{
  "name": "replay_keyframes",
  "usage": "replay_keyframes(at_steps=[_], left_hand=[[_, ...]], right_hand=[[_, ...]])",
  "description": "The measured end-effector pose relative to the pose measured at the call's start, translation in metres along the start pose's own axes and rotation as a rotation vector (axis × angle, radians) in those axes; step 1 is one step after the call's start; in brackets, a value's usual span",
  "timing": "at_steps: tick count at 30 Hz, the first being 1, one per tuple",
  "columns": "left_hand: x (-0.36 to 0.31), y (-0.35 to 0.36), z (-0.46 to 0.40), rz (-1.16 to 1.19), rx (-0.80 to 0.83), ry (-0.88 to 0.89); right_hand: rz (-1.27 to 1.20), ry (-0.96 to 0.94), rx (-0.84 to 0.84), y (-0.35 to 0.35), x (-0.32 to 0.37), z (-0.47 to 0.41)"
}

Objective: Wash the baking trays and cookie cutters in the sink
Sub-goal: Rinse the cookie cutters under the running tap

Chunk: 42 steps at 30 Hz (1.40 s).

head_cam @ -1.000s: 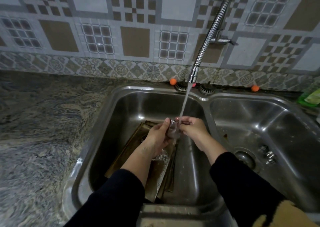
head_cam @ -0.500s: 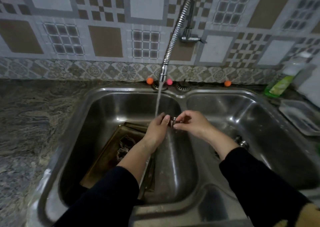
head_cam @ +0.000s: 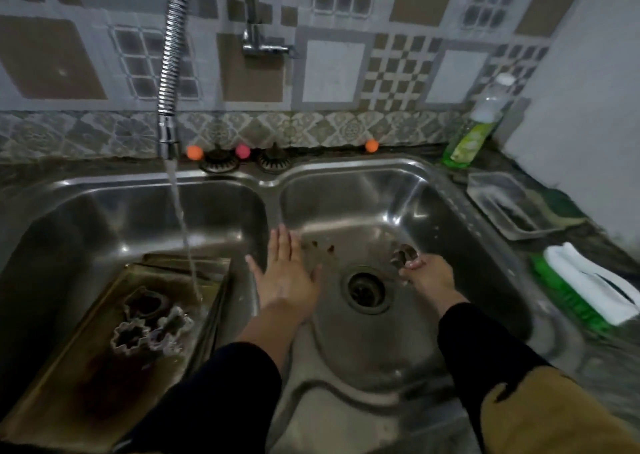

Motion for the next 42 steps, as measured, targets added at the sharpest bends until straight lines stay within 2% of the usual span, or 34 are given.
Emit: replay_keyframes(at_steps=[3, 10, 15, 20, 28, 32, 35, 38, 42], left_hand=[[-0.001, 0.001, -0.001, -0.079, -0.010, -0.018], [0.000, -0.001, -0.006, -0.151, 0.010, -0.054], [0.000, -0.002, -0.006, -0.144, 0.000, -0.059], [0.000, -0.001, -0.007, -0.105, -0.002, -0.056], [0.001, -0.002, 0.007, 0.017, -0.010, -0.041], [0.021, -0.005, 0.023, 0.036, 0.023, -0.014], [0.060, -0.015, 0.036, -0.046, 0.108, 0.014], [0.117, -0.028, 0.049, -0.105, 0.170, -0.050], [0.187, -0.030, 0.069, -0.097, 0.237, -0.186]], right_hand=[[0.068, 0.107, -0.037, 0.005, -0.038, -0.033], [0.115, 0.179, -0.019, 0.039, -0.081, -0.068], [0.105, 0.177, 0.001, 0.035, -0.082, -0.063], [0.106, 0.094, 0.012, 0.023, -0.056, -0.036], [0.032, -0.232, 0.137, 0.030, 0.056, 0.042], [0.010, -0.429, 0.127, 0.043, 0.131, 0.089], [-0.007, -0.594, 0.123, 0.061, 0.179, 0.127], [0.128, -0.785, 0.103, 0.088, 0.214, 0.171], [0.163, -0.895, 0.358, 0.160, 0.230, 0.222]])
Point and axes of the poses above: each hand's wrist, its own z-axis away from the middle knuckle, its own y-axis out of the palm, x = y × z, the point moved 8 cm from there along -z, towards the middle knuckle, and after that the axes turned 4 degrees about -x, right-handed, at the moved point
